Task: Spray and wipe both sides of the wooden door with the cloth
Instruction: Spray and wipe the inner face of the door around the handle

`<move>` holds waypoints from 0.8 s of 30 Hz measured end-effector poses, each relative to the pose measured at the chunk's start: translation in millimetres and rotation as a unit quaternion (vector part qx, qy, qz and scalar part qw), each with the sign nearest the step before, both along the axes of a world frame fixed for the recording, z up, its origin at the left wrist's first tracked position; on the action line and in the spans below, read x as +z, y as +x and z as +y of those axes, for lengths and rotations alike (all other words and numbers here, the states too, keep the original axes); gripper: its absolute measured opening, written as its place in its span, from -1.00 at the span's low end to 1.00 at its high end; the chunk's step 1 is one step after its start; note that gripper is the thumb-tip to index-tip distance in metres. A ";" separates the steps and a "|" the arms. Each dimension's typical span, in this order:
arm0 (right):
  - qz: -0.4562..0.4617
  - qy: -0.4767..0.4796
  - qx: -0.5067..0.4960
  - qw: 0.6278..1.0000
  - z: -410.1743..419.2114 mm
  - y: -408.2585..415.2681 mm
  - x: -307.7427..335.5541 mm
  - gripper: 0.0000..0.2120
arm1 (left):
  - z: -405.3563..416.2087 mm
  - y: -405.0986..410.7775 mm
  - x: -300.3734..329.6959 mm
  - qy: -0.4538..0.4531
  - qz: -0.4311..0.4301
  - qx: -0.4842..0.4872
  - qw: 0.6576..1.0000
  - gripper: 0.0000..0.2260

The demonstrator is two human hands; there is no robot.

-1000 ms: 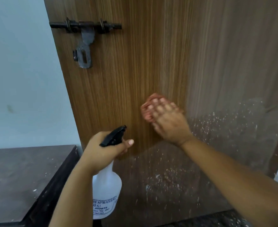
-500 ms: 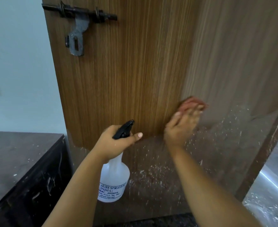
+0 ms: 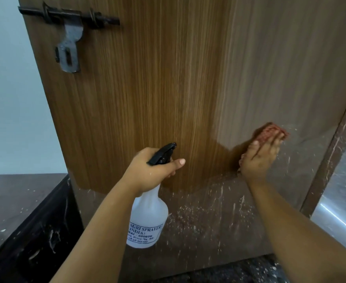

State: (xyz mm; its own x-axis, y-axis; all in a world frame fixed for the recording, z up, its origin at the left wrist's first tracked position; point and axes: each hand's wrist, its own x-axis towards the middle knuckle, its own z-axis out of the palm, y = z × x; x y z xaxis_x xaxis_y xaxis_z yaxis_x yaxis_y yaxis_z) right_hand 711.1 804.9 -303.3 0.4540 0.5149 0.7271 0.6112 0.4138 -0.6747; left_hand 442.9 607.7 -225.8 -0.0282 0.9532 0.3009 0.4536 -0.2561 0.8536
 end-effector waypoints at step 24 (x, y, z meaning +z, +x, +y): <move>-0.243 0.108 0.017 0.964 7.1 2.3 70.1 -0.43 | 48.6 68.2 24.5 0.018 -0.034 -0.030 0.999 -0.73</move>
